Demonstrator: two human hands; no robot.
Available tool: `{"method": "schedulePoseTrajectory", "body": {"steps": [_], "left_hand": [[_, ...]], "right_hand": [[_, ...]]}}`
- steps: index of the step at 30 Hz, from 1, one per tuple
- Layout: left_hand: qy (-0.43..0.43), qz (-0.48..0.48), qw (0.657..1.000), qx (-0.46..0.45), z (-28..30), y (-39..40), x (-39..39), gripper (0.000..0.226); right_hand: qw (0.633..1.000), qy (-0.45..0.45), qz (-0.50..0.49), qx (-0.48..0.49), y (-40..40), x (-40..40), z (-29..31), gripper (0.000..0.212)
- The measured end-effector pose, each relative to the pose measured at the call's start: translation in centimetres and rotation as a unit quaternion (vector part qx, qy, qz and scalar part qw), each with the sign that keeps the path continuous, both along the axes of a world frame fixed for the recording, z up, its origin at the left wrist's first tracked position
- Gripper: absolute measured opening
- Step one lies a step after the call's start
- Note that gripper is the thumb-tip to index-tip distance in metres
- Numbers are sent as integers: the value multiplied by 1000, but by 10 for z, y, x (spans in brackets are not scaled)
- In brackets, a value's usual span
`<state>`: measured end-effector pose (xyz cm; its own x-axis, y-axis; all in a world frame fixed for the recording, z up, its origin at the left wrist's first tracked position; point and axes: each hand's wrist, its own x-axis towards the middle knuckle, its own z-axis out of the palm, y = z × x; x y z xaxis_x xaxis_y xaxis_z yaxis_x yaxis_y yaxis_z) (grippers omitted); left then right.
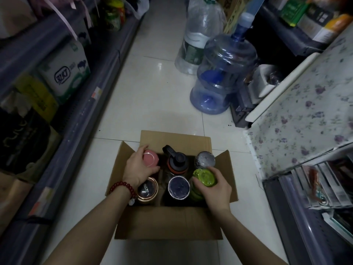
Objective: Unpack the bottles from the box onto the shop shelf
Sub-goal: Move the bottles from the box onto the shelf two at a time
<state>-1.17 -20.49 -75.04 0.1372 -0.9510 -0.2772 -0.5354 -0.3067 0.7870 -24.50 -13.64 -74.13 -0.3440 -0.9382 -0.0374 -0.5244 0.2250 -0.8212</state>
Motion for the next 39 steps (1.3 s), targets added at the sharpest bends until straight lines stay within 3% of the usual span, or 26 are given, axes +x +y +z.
{"method": "schedulePoseTrajectory", "body": {"steps": [9,17,22,27,30,34,39], "left_hand": [[-50,26,998,0,132,10,-5,79],[-57,-15,998,-27,336,7,-16,69],[-59,-24,997,-50,478,1,-30,90],[-3,0,997,-75,606,-2,-51,91],[53,16,994,-95,671,2,-70,76],[111,17,985,-134,734,-3,-98,58],[158,-51,970,-176,801,-23,-136,59]], "right_hand": [[1000,-24,0,7,-12,-3,130,49],[998,-57,-6,7,-19,-6,322,48],[998,-60,-11,-27,-34,-12,453,50],[995,-67,-11,-78,-49,-33,574,49],[992,-56,-1,-117,-53,-47,640,50],[984,-12,23,-174,-56,-68,715,50],[976,1,18,-216,-56,-90,789,44]]}}
